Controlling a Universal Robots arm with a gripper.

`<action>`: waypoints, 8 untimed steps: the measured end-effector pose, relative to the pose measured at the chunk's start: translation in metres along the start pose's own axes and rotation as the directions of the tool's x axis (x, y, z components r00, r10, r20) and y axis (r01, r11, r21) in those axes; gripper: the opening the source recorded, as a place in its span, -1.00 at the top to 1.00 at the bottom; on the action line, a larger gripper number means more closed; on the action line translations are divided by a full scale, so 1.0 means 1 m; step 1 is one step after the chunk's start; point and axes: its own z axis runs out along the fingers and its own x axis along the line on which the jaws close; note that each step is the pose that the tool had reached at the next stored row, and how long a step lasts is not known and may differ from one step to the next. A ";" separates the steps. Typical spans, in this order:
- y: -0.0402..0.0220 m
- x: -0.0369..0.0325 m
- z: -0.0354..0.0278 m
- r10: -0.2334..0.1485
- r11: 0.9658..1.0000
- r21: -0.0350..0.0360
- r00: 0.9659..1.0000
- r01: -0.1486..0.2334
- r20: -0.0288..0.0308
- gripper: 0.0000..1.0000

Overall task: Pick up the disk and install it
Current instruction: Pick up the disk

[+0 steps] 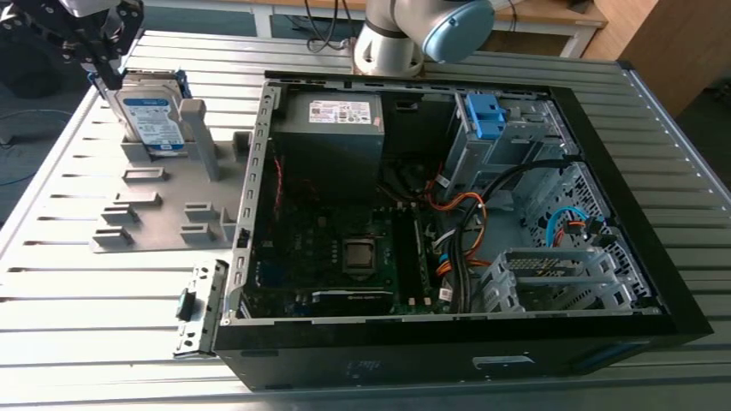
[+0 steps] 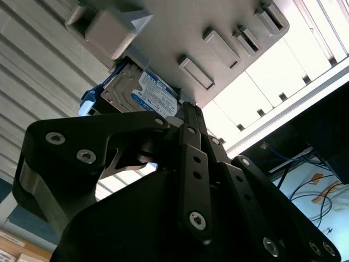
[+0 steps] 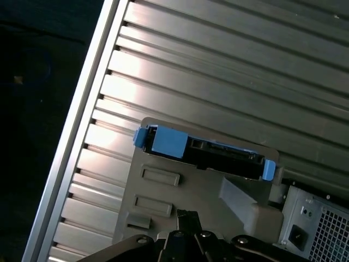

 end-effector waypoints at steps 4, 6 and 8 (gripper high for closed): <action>0.0000 0.0000 0.0000 -0.022 1.000 -0.001 1.000 0.022 0.000 0.79; 0.0000 0.0000 0.0000 -0.032 0.999 -0.001 0.999 0.032 0.000 0.79; 0.0000 0.0000 0.0000 -0.044 0.999 -0.001 0.999 0.044 0.000 0.79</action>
